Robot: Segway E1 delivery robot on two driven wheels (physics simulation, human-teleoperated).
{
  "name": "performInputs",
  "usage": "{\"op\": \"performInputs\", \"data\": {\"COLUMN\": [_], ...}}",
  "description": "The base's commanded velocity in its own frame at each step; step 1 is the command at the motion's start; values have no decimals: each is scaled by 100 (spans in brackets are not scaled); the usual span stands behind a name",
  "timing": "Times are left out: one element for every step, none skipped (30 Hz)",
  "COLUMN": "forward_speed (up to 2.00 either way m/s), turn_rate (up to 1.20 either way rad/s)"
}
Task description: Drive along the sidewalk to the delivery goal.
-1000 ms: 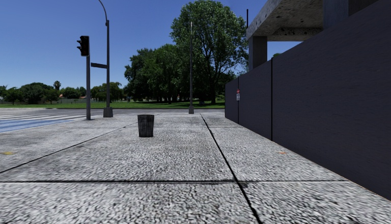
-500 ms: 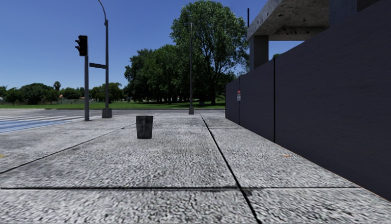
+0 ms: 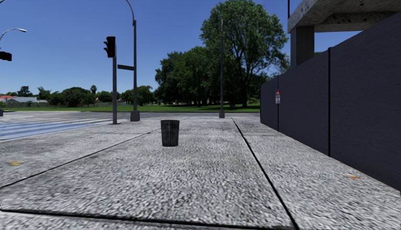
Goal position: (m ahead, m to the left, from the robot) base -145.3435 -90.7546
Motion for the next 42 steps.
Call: {"op": "performInputs", "data": {"forward_speed": [110, 110, 110, 110, 111, 111, 111, 111, 112, 112, 112, 112, 112, 112, 112, 112, 112, 113, 113, 118, 122, 122, 123, 123, 123, 123, 123, 123, 123, 123, 123, 123, 124, 124, 126, 129, 133, 133, 135, 136, 136, 136], "turn_rate": [55, 56, 57, 57, 57, 59, 59, 60, 60, 61, 61, 61, 63, 65, 65, 66, 67, 67, 67, 67, 67, 67, 69, 72, 75, 75, 83, 85, 87, 87, 90, 91, 91, 91, 92, 92, 92, 92, 92, 92, 92, 92]}}
